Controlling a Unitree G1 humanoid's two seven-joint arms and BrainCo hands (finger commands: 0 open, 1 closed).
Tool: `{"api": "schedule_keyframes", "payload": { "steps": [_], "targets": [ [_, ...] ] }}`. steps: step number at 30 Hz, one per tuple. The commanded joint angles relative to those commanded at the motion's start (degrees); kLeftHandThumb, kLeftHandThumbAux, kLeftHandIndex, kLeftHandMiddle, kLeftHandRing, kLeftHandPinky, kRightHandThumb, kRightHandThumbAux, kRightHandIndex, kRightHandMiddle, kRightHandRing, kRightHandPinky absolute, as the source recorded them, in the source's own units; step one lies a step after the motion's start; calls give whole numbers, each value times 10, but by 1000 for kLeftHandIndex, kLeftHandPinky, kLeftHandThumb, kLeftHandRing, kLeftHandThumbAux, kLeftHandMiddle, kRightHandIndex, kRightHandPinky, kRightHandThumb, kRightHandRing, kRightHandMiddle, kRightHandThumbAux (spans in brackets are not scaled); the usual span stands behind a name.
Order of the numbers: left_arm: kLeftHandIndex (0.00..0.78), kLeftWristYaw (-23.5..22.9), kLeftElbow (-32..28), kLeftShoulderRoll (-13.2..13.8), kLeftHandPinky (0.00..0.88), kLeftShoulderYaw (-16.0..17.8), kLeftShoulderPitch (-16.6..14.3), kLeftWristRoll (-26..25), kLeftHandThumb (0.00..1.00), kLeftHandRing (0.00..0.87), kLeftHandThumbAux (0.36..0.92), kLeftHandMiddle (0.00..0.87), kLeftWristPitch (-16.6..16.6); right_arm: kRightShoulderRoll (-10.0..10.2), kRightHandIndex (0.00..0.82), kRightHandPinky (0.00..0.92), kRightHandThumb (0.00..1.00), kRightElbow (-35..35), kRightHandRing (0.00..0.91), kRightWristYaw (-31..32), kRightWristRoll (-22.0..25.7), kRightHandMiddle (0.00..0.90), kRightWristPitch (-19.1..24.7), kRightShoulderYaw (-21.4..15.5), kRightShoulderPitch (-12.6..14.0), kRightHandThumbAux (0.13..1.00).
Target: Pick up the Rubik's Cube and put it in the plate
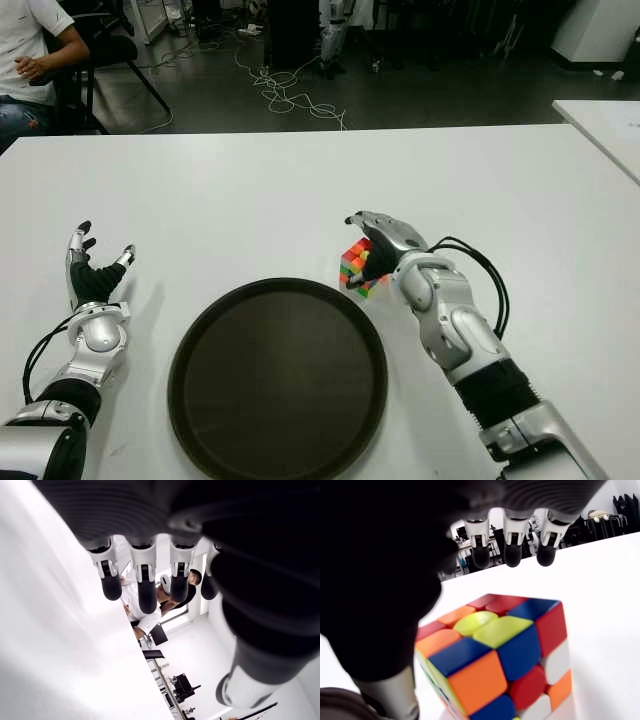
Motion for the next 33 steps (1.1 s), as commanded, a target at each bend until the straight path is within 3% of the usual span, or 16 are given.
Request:
{"api": "schedule_keyframes", "payload": {
  "steps": [15, 25, 33],
  "targets": [
    [85, 0, -3, 1, 94, -3, 2, 2, 0, 107, 778, 105, -4, -2, 0, 0, 0, 12, 0, 19, 0, 0, 13, 1, -13, 783],
    [81, -1, -3, 2, 82, -4, 2, 3, 0, 95, 764, 99, -4, -2, 0, 12, 0, 27, 0, 44, -9, 0, 57, 6, -34, 720],
    [97, 3, -3, 2, 80, -5, 2, 5, 0, 107, 766, 117, -3, -14, 8, 43, 0, 28, 40, 72, -26, 28, 77, 18, -53, 673]
  ]
}}
